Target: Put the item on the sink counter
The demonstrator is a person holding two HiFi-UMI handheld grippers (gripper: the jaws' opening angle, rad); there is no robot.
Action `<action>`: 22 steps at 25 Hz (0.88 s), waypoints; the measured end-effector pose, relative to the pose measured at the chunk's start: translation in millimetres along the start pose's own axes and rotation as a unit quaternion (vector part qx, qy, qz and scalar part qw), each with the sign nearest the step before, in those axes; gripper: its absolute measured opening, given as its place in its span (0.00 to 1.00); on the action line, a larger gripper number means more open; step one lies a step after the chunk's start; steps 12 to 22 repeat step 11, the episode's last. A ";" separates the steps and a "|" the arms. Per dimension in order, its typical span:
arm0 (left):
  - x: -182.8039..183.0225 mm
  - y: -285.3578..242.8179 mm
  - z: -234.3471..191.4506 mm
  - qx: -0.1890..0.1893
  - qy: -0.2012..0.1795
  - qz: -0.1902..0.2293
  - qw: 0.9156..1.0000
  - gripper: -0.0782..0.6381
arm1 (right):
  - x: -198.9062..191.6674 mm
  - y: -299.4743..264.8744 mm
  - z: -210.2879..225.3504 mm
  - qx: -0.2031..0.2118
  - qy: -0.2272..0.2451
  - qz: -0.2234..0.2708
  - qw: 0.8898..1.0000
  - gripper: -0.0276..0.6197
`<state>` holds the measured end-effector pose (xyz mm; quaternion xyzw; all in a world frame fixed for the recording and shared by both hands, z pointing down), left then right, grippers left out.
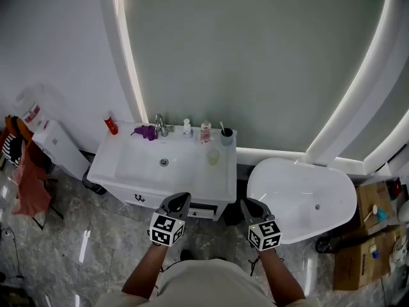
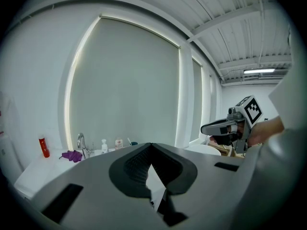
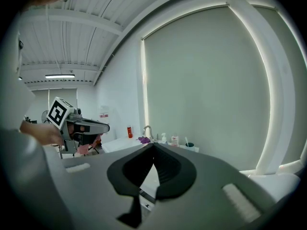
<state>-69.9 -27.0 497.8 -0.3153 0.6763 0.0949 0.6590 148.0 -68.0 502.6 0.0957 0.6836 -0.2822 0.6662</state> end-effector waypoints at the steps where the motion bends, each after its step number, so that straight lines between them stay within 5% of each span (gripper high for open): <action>1: 0.0 -1.3 0.6 0.000 0.000 0.000 1.000 0.12 | 0.1 -0.2 1.4 0.001 0.001 0.000 1.000 0.06; 22: 0.7 -8.5 4.4 0.000 0.001 -0.004 1.000 0.12 | 3.3 -2.8 7.3 0.006 0.003 0.003 1.000 0.06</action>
Point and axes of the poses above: the fingertips, and each gripper's own axes: y backward along the fingers, z to its right, x out of its top, the point moved 3 cm from there along y, backward along the fingers, and after that the axes turned 15 degrees about -x, right-handed, at the moved point
